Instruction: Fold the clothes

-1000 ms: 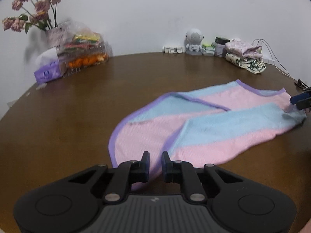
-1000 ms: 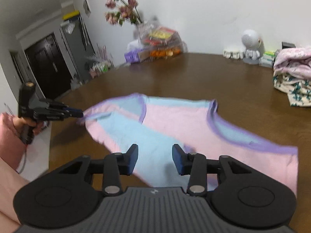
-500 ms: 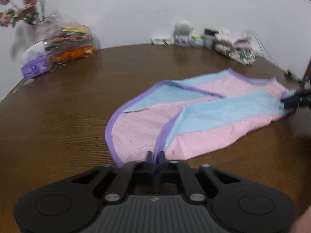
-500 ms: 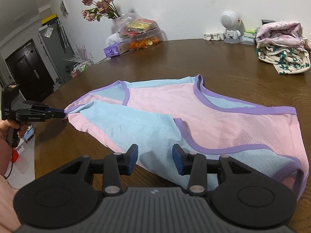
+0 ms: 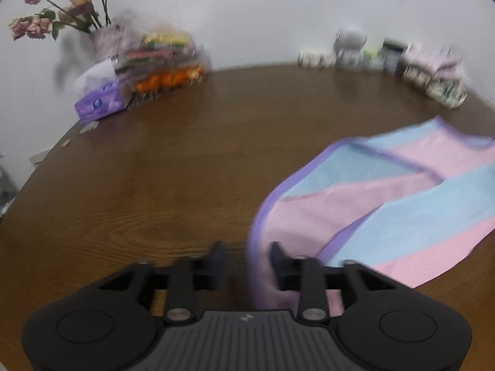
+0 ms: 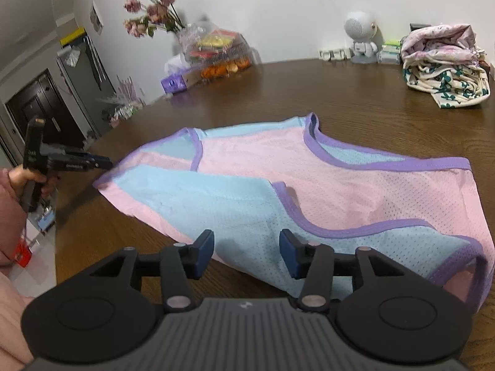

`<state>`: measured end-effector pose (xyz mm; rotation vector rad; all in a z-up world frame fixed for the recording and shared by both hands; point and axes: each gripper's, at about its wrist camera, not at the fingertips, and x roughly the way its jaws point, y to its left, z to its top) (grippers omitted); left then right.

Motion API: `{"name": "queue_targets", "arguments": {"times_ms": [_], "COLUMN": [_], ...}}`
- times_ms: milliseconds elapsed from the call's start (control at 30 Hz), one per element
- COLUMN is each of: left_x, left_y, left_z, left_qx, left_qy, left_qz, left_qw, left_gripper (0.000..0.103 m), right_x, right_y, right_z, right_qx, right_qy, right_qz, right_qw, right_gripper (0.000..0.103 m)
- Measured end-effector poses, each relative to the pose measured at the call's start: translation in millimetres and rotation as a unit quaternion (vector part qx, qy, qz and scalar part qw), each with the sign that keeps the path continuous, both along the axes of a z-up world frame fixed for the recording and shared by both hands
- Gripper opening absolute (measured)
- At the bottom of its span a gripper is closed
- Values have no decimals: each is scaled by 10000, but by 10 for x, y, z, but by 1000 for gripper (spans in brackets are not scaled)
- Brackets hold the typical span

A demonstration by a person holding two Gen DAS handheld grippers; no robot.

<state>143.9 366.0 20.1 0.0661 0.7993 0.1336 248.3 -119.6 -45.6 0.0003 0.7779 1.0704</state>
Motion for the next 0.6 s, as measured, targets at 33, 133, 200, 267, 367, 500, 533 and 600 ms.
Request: {"name": "queue_targets", "arguments": {"times_ms": [33,133,200,267,367,500,533,600], "left_x": [-38,-141,-159,-188,-204,-168,-133,-90], "left_y": [-85,-352,-541,-700,-886,-1073,-1090,-1108], "left_z": [15,46,6,-41,-105,-208,-243,-294], "left_qx": [-81,-294,-380,-555,-664,-628,-622,-563], "left_qy": [-98,-354,-385,-449,-508,-467,-415,-342], "left_qz": [-106,-389,-359,-269,-278,-216,-161,-46], "left_qw": [9999,9982,9979,9971,9961,9967,9971,9978], "left_gripper": [45,48,48,49,46,46,45,44], "right_x": [-9,-25,-28,-43,-83,-74,-53,4], "right_y": [-24,-74,-74,-87,-213,-430,-478,-547], "right_z": [31,126,132,110,93,77,65,33], "right_qx": [92,276,227,115,81,71,67,47], "right_qy": [-36,-189,-231,-249,-265,-275,-262,-231], "right_qz": [-16,-52,-69,-125,-264,-605,-711,-898], "right_qw": [10000,9994,9995,9995,9993,9978,9971,9957], "right_gripper": [48,48,48,49,54,55,55,55]}}
